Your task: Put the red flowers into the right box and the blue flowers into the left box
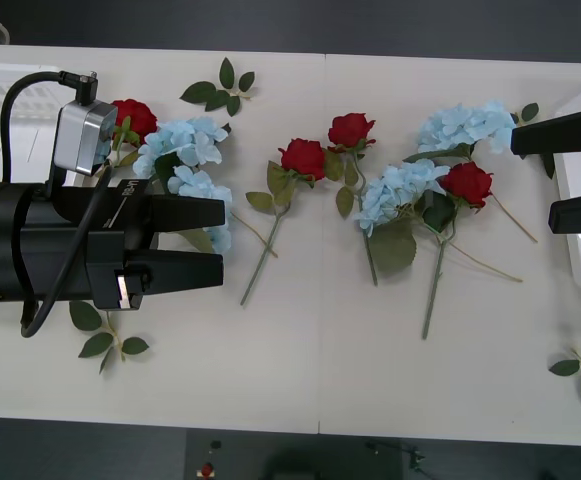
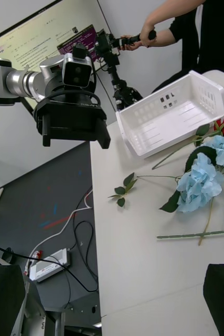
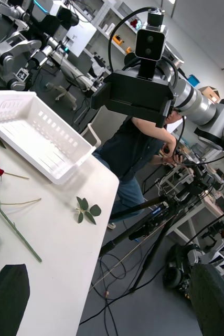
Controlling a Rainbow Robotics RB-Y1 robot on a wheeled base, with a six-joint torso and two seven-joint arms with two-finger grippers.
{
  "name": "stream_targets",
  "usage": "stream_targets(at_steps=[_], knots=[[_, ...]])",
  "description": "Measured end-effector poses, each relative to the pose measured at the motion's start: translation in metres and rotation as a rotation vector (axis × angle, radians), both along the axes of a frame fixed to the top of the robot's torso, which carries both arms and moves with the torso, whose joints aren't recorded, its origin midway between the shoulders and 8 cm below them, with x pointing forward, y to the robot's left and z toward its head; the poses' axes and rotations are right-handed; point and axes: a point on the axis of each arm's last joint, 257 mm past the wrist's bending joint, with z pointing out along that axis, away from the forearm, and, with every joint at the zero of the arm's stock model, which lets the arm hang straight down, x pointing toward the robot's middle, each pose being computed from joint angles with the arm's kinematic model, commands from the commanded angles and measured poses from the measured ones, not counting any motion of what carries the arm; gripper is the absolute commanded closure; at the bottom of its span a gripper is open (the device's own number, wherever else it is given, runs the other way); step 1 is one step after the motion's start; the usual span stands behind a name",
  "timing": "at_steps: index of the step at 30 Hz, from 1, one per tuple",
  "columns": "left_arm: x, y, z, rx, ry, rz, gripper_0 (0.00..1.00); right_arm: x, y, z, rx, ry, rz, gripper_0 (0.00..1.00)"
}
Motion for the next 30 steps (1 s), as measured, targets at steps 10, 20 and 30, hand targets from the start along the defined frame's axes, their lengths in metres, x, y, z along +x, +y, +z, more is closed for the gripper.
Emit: stream_targets(at_steps=[10,20,30], knots=[[0.016,0.001,-0.006,-0.122,0.091,0.061,0.12,0.01,-0.003,-0.036,0.069,0.096,-0.063,0.0],[0.127,0.068,-0.018,0.029,-0.041,0.278,0.12,0.065,-0.049,-0.099,-0.094,0.392,-0.437,0.0],[0.2,0.148,-0.066,0.381,0.002,0.424,0.12,0.111,-0.11,-0.141,-0.347,0.377,-0.713,0.0]])
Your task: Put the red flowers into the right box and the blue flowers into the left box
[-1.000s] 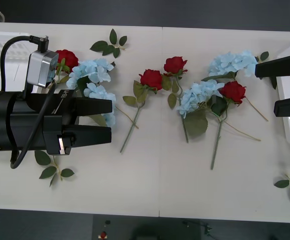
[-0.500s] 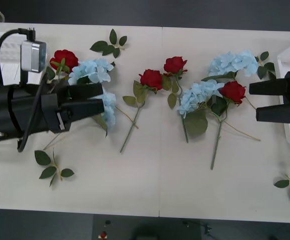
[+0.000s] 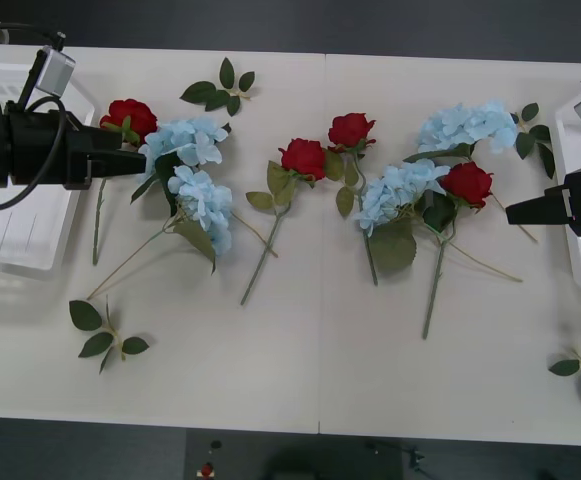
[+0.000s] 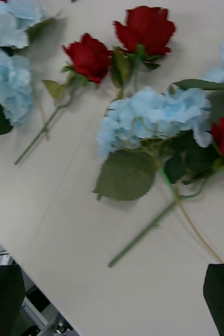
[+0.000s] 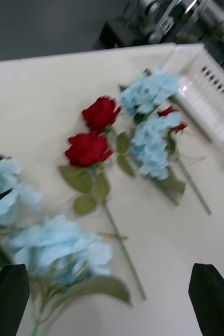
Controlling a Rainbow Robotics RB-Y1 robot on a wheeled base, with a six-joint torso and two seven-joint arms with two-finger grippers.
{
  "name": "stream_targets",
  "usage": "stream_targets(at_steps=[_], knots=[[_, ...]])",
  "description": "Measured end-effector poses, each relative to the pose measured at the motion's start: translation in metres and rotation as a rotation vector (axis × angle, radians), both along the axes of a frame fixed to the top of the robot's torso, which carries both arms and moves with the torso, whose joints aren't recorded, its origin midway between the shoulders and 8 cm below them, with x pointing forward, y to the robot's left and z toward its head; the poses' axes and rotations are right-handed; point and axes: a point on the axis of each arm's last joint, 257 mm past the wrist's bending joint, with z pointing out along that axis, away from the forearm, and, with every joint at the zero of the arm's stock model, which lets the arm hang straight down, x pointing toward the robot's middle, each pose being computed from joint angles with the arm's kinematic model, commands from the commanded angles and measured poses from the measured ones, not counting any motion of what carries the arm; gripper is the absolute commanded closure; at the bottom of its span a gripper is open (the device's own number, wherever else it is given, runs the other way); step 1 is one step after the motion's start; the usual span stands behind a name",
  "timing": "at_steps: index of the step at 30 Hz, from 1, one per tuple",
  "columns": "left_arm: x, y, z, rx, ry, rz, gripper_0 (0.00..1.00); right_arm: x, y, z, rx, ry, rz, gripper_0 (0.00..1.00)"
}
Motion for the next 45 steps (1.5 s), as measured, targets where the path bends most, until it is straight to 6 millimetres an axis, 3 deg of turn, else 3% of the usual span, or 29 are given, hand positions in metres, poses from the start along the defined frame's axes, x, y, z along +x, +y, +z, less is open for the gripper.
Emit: stream_targets(at_steps=[5,11,17,21,28,33,40,45], knots=[[0.031,0.063,-0.018,0.194,0.142,0.172,0.12,0.032,-0.036,-0.02,-0.149,-0.015,-0.072,0.0],[0.066,0.096,-0.026,0.315,0.137,0.284,0.12,0.077,-0.076,-0.048,-0.337,-0.011,-0.124,0.0],[0.106,0.097,-0.055,0.346,0.08,0.371,0.11,0.139,-0.087,-0.055,-0.371,-0.065,-0.217,0.0],[0.122,0.087,-0.074,0.35,0.05,0.4,0.12,0.167,-0.092,-0.068,-0.385,-0.073,-0.273,0.0],[0.132,0.087,-0.092,0.382,0.033,0.431,0.12,0.193,-0.102,-0.102,-0.514,-0.08,-0.31,0.0],[0.141,0.095,-0.097,0.386,0.011,0.476,0.12,0.208,-0.082,-0.124,-0.452,-0.077,-0.414,0.0],[0.152,0.109,-0.107,0.419,-0.097,0.535,0.12,0.227,-0.072,-0.125,-0.469,-0.107,-0.46,0.0],[0.154,0.122,-0.11,0.454,-0.136,0.562,0.12,0.231,-0.063,-0.131,-0.478,-0.103,-0.488,0.0]])
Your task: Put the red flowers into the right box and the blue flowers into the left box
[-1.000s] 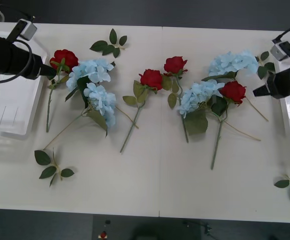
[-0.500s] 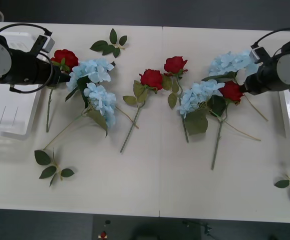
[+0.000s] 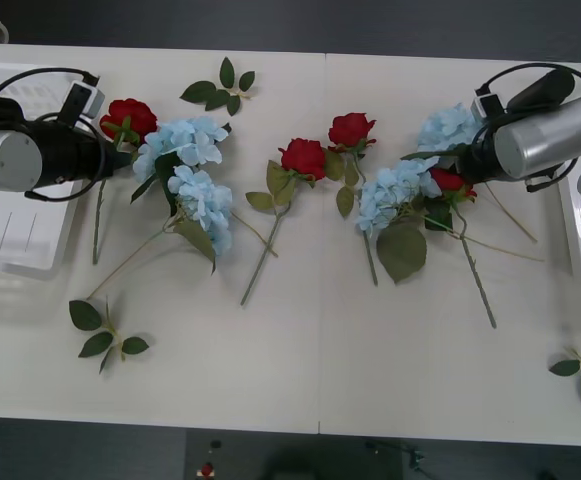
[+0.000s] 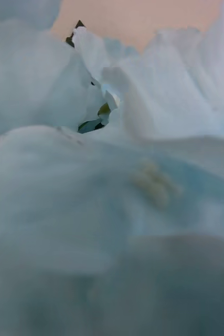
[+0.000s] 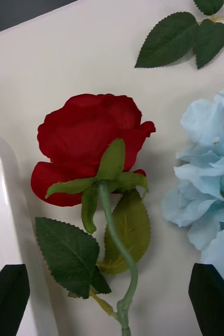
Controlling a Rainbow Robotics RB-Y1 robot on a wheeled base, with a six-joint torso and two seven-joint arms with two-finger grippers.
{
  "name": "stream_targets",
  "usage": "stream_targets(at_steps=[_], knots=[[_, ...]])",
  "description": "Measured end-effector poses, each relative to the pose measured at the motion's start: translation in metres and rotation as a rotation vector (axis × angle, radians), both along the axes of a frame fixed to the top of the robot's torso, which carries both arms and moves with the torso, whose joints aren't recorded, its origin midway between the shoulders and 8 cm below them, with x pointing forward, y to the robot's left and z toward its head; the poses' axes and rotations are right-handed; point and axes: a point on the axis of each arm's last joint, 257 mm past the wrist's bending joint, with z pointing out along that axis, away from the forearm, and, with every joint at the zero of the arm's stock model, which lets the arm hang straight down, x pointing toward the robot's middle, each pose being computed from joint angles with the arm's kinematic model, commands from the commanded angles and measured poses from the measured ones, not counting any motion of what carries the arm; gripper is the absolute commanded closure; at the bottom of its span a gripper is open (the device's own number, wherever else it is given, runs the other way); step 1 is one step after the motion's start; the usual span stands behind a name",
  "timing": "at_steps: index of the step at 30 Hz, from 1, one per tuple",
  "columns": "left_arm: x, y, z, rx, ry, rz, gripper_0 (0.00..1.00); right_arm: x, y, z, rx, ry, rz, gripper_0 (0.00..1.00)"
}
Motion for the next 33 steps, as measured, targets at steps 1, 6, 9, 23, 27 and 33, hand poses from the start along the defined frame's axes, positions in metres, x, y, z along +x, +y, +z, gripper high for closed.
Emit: stream_targets(at_steps=[1,6,9,23,27,33], knots=[[0.0,0.001,0.0,0.004,0.0,0.001,0.12,0.001,0.002,-0.001,-0.005,-0.004,0.005,0.0],[0.0,0.005,-0.004,-0.014,0.009,0.026,0.12,0.002,0.006,-0.007,-0.027,-0.005,0.013,0.01],[-0.001,0.004,-0.013,-0.002,0.021,0.03,0.12,0.001,0.006,-0.009,-0.02,-0.002,0.006,0.14],[-0.003,-0.035,-0.05,0.007,0.06,0.009,0.41,0.0,-0.002,-0.011,-0.036,0.001,-0.008,1.0],[-0.005,-0.041,-0.059,-0.033,0.079,0.029,0.41,0.0,-0.003,-0.011,-0.041,0.0,-0.008,1.0],[-0.009,-0.039,-0.073,-0.021,0.102,0.041,0.84,0.0,-0.003,-0.011,-0.039,0.0,-0.01,1.0]])
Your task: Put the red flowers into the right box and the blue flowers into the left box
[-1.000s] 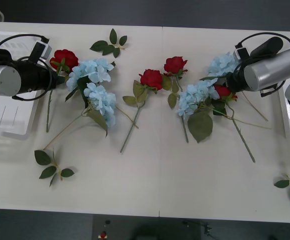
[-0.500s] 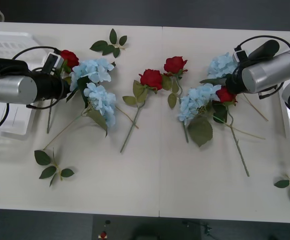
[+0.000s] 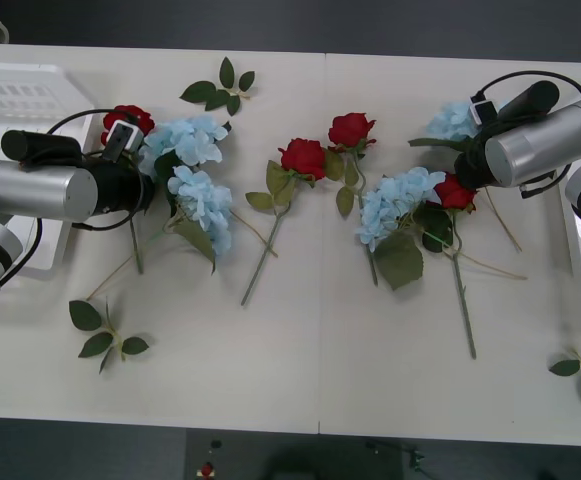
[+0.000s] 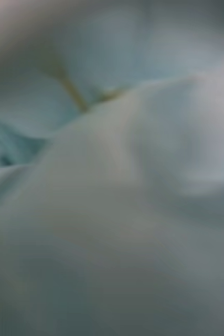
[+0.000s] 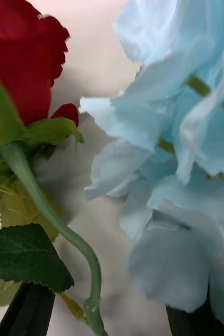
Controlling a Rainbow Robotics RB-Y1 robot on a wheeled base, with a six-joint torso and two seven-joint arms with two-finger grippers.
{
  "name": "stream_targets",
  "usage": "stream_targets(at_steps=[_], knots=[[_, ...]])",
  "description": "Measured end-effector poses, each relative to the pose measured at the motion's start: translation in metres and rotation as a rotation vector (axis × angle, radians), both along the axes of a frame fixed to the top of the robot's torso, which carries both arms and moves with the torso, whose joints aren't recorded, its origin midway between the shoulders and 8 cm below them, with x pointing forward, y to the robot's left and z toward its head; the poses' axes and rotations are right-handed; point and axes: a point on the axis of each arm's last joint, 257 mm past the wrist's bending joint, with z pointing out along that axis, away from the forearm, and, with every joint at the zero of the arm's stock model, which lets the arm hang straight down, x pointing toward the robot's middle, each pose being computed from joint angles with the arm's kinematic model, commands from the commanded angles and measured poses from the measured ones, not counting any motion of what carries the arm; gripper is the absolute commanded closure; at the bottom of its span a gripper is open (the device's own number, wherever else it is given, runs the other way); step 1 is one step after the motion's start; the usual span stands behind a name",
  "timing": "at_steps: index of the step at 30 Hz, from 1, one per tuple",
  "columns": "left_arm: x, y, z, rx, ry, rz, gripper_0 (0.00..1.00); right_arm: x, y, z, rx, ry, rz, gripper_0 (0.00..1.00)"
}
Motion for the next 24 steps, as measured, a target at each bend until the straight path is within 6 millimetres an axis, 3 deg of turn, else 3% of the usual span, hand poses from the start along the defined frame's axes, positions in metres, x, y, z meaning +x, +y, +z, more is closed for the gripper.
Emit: stream_targets(at_steps=[1,9,14,19,24], knots=[[0.0,0.001,-0.002,0.0,0.002,0.004,1.0,0.0,0.0,0.0,0.001,0.0,-0.001,1.0],[0.002,0.007,-0.003,-0.002,-0.01,0.017,1.0,0.0,0.001,0.0,0.029,-0.003,-0.024,1.0],[0.004,0.005,0.002,-0.013,-0.027,0.016,1.0,-0.004,0.021,0.001,0.179,0.021,-0.062,1.0],[0.008,0.003,0.041,0.008,-0.108,-0.034,1.0,-0.001,0.043,0.039,0.308,0.015,-0.052,1.0],[-0.008,0.022,0.092,0.079,-0.209,-0.097,1.0,-0.009,0.057,0.085,0.421,0.027,-0.014,1.0]])
